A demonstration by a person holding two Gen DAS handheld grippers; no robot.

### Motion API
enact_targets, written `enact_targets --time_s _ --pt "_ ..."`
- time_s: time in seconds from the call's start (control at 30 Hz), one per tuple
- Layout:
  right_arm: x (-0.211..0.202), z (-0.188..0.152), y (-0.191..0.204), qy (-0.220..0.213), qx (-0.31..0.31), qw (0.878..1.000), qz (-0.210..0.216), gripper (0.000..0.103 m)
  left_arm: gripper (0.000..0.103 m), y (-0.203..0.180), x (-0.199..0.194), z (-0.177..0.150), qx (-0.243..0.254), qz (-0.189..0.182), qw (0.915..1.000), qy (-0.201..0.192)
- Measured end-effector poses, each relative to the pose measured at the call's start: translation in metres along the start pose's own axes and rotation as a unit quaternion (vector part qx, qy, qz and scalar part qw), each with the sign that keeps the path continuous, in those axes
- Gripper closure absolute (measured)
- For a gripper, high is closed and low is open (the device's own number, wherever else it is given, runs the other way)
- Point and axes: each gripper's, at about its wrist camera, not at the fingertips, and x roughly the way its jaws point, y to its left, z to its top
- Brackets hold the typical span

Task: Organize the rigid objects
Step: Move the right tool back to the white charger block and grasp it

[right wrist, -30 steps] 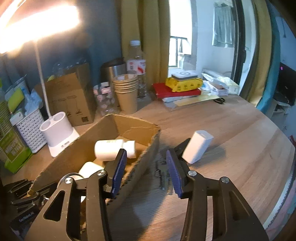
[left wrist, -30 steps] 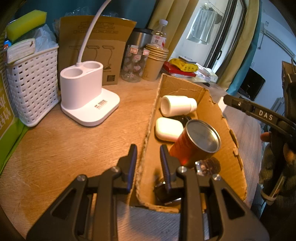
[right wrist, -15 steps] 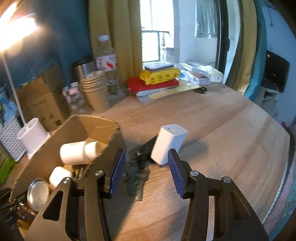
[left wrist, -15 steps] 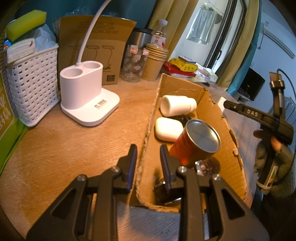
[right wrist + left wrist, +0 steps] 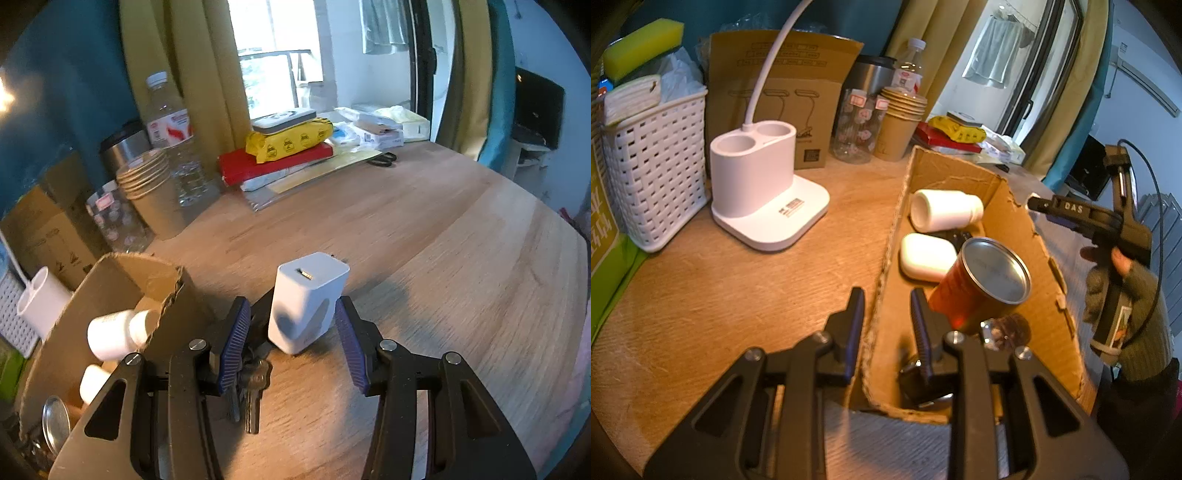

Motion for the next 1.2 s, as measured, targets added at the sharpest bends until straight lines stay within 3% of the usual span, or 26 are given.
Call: enact_targets --time_s 0.6,0.73,1.2 --pt "0.032 0.012 0.000 0.001 0.022 0.999 -0.034 0.053 0.076 0.000 0.000 -0.001 0.000 -0.001 1.0000 0.001" --pt "0.032 0.010 -0.004 -0.004 0.026 0.999 -0.031 0.068 0.076 0.000 0.000 -0.001 0.000 -0.001 1.0000 0.001" --pt "0.017 0.000 -0.003 -0.020 0.007 0.999 -0.028 0.073 0.076 0.000 0.000 -0.001 0.001 0.000 1.0000 0.001"
